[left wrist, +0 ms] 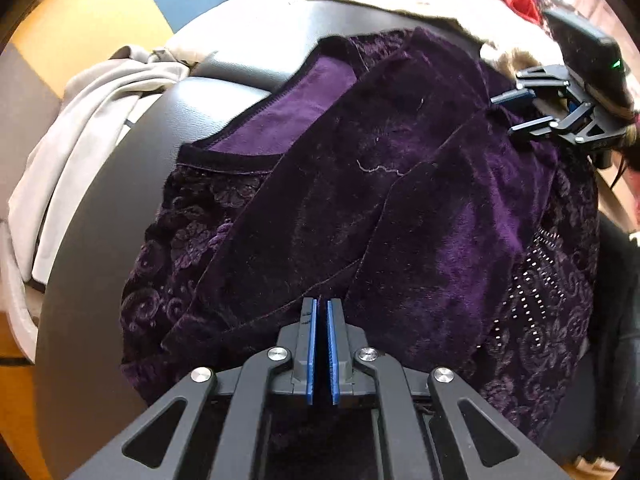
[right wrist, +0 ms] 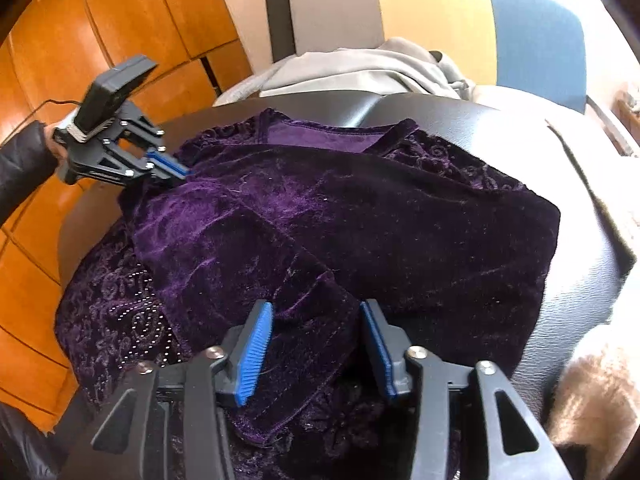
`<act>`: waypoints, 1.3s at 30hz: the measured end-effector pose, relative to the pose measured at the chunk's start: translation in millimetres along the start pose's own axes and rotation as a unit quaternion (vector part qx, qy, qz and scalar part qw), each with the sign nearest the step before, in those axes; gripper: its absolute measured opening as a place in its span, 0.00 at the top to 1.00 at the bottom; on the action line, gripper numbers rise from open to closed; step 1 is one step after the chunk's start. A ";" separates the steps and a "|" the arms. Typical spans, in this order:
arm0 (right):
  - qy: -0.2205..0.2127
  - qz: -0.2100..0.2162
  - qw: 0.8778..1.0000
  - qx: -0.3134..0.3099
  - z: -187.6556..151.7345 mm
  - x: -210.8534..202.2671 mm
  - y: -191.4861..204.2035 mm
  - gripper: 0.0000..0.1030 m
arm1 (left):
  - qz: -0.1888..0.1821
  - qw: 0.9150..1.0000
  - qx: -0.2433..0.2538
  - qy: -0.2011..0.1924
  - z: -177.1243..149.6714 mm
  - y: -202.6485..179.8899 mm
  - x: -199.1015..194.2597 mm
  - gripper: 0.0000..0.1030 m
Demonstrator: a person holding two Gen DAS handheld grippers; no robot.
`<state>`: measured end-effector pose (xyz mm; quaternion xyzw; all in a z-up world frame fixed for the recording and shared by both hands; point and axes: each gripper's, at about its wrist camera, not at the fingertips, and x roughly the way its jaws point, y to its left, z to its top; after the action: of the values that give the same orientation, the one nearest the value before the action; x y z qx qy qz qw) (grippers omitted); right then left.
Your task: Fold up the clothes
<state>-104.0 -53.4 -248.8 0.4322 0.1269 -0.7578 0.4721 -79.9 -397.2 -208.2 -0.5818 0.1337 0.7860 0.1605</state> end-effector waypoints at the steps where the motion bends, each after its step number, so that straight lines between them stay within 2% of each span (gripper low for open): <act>1: -0.002 -0.002 1.000 0.002 0.4 -2.9 -0.1 0.69 | 0.000 1.000 -0.009 -0.004 -2.5 0.4 -3.1 0.95; 2: -0.004 -0.005 1.000 0.003 0.8 -5.5 0.0 0.75 | 0.000 1.000 -0.015 -0.008 -5.4 1.2 -5.2 0.95; 5: -0.004 -0.016 1.000 -0.005 2.0 -9.6 4.1 0.82 | 0.021 0.999 -0.025 -0.008 -11.5 0.6 -3.8 0.95; 8: 0.010 -0.027 0.999 -0.017 2.3 -5.6 12.1 0.83 | 0.036 0.999 -0.018 -0.024 -9.3 -3.6 -6.8 0.94; 10: 0.020 -0.028 0.999 -0.022 1.1 -2.4 15.8 0.83 | 0.048 0.998 -0.005 -0.030 -5.6 -4.0 -9.6 0.84; 11: 0.023 -0.027 0.999 -0.023 0.7 -1.0 17.1 0.81 | 0.053 0.998 0.002 -0.033 -3.8 -4.2 -11.0 0.67; 12: 0.023 -0.024 0.999 -0.021 0.6 -0.4 16.6 0.81 | 0.042 0.999 0.013 -0.030 -5.0 -2.1 -10.6 0.48; 13: 0.022 -0.021 0.999 -0.017 0.2 0.0 15.3 0.81 | 0.031 0.999 0.023 -0.028 -6.0 -0.3 -10.1 0.43; 16: 0.019 -0.005 1.000 0.001 -0.4 1.1 9.5 0.78 | 0.023 0.998 0.058 -0.010 2.1 -1.5 -2.6 0.43; 17: 0.017 0.000 1.000 0.007 -0.9 1.8 6.8 0.78 | 0.025 0.998 0.061 -0.007 3.3 0.0 0.0 0.43; 19: 0.011 0.008 1.000 0.014 -1.8 2.8 3.6 0.78 | 0.002 0.998 0.054 0.011 7.2 5.2 9.0 0.51; 20: 0.008 0.011 1.000 0.015 -2.2 3.2 2.9 0.78 | -0.010 0.998 0.051 0.019 9.1 7.7 13.3 0.67; 21: 0.005 0.014 1.000 0.015 -2.8 3.3 2.4 0.78 | -0.023 0.998 0.048 0.022 9.9 8.9 15.6 0.75; 26: 0.001 0.025 1.000 0.017 -2.9 3.0 0.6 0.78 | -0.053 0.998 0.025 0.029 11.5 18.1 18.1 0.81; 31: -0.001 -0.008 1.000 -0.019 0.0 -7.3 18.1 0.86 | -0.048 0.999 -0.005 0.023 6.8 24.0 12.3 0.93; 35: -0.011 -0.018 0.999 -0.045 6.0 -23.5 34.3 0.88 | -0.044 0.998 -0.047 -0.019 -6.2 26.3 -4.9 0.96; 39: -0.009 -0.038 0.997 -0.059 11.5 -31.2 43.1 0.89 | -0.036 0.992 -0.090 -0.080 -22.4 21.1 -27.6 0.97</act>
<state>-69.0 -63.9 -208.5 0.3915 0.1837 -0.7704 0.4685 -61.5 -428.0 -187.7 -0.5339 0.0284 0.8324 0.1459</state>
